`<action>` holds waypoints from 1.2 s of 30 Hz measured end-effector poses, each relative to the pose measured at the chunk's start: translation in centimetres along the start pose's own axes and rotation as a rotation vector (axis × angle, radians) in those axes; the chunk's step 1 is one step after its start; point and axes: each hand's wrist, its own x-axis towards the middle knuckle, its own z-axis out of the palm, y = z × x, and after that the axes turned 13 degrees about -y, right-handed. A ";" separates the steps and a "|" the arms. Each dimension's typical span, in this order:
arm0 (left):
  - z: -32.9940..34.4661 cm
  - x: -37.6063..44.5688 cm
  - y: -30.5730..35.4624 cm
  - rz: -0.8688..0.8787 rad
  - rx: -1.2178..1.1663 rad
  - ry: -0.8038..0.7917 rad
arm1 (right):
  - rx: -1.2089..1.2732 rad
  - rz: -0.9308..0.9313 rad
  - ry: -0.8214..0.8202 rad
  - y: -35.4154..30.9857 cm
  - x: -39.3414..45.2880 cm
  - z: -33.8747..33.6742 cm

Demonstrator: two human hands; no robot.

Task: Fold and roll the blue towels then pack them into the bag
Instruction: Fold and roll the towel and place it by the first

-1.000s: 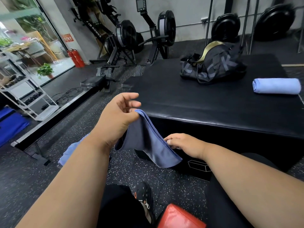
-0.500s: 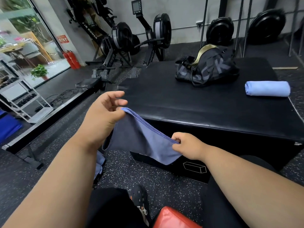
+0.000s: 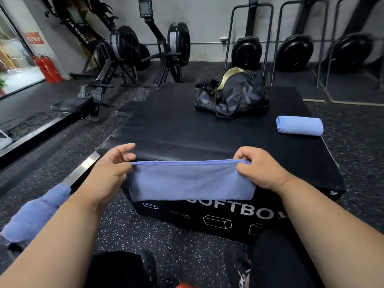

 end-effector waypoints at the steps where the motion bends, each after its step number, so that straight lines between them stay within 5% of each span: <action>1: 0.7 0.6 -0.2 -0.015 -0.021 -0.001 | -0.018 -0.002 0.013 0.0 0.1 -0.7; 10: 3.4 9.4 1.6 -0.053 -0.123 -0.050 | -0.124 -0.032 0.117 -0.9 5.4 -8.9; 17: 2.3 18.9 -4.8 -0.174 0.300 0.042 | -0.327 0.123 -0.004 5.1 16.4 -9.3; 23: 1.8 19.5 -7.6 -0.163 0.511 0.069 | 0.072 0.351 0.147 10.4 17.2 -6.0; 27: 1.7 18.0 -7.6 -0.153 0.596 0.048 | 0.116 0.318 0.169 10.9 16.3 -4.6; 32: 2.9 13.3 -8.3 -0.246 0.576 0.276 | 0.172 0.314 0.176 11.1 15.1 -3.9; 36: 4.2 11.2 -9.1 -0.347 0.515 0.280 | 0.278 0.281 0.261 11.4 14.8 -3.5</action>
